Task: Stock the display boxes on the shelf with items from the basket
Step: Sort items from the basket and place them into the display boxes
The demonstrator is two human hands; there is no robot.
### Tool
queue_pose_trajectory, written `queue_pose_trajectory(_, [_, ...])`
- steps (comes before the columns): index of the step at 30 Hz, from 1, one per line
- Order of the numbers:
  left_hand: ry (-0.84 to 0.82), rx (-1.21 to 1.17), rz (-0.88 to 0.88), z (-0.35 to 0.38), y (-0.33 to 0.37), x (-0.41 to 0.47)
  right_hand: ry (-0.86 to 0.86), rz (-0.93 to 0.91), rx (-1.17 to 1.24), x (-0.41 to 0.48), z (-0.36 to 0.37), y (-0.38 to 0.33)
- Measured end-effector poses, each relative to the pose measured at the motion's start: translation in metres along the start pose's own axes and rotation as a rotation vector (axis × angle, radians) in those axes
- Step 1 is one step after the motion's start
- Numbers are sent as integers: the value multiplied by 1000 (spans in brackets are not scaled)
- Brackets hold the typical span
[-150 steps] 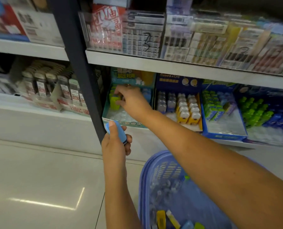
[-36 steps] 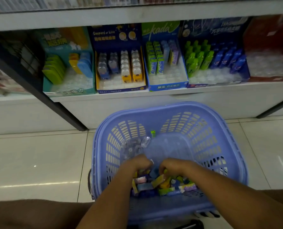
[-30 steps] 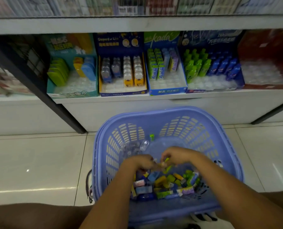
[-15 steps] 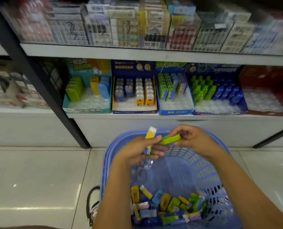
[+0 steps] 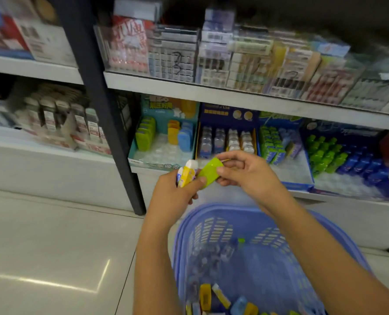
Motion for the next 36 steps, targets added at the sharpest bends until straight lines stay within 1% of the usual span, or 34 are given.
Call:
queue_pose_trajectory(1, [57,-24,3,-12,-1,-3,-9,-13,-31,12,6,-7])
queue_pose_trajectory(3, [198,-80,11,-36,-8,-10,30,-66,-91,38,10,-25])
queue_pose_trajectory(6, [400,-94,-14,-70,-21,-21,76,-127,-303,80,26,-49])
queue_pose_trajectory(9, [492,-154,-50,-88,-35,-29,14,-198,-561,112,64,-59])
queue_pose_trajectory(11, [491,-261,-60,-93,-43,-29,-78,-219,-691,126,93,-52])
queue_pose_trajectory(13, [490,-330,-58,-94,-49,-29,-133,-224,-820,136,110,-40])
queue_pose_trajectory(15, [486,-364,-64,-95,-52,-29,-132,-222,-915,142,116,-30])
queue_pose_trajectory(18, [456,-434,-83,-94,-57,-28,-137,-208,-990,147,120,-21])
queue_pose_trajectory(19, [440,-455,-88,-93,-57,-27,-145,-201,-988,149,122,-19])
queue_pose_trajectory(20, [429,-474,-96,-93,-58,-26,-126,-194,-909,150,121,-17])
queue_pose_trajectory(22, [412,-513,-118,-92,-62,-25,-43,-114,-603,153,113,-11])
queue_pose_trajectory(23, [399,-533,-133,-92,-63,-24,-14,-65,-496,154,111,-8])
queue_pose_trajectory(24, [382,-550,-146,-92,-65,-23,-4,-46,-472,158,112,-4])
queue_pose_trajectory(27, [338,-566,-173,-92,-70,-22,-38,28,-510,166,123,-5])
queue_pose_trajectory(30, [300,-545,-181,-89,-68,-22,-30,27,-517,171,122,-10])
queue_pose_trajectory(32, [273,-483,-141,-87,-62,-24,-82,3,-605,169,125,-16])
queue_pose_trajectory(33, [267,-438,-119,-85,-59,-26,-120,7,-686,163,126,-18])
queue_pose_trajectory(35, [271,-339,-81,-81,-51,-28,-177,-27,-942,150,128,-20])
queue_pose_trajectory(36, [276,-294,-58,-78,-48,-28,-173,-62,-1011,140,125,-19])
Point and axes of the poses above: each hand's wrist, its own x-axis towards the middle knuckle, its own z-axis out of the palm, y = z × x, the point moved 7 cm from there along x, towards the middle knuckle, and after that the axes turned 15 degrees about -y, right-handed, at the moved point
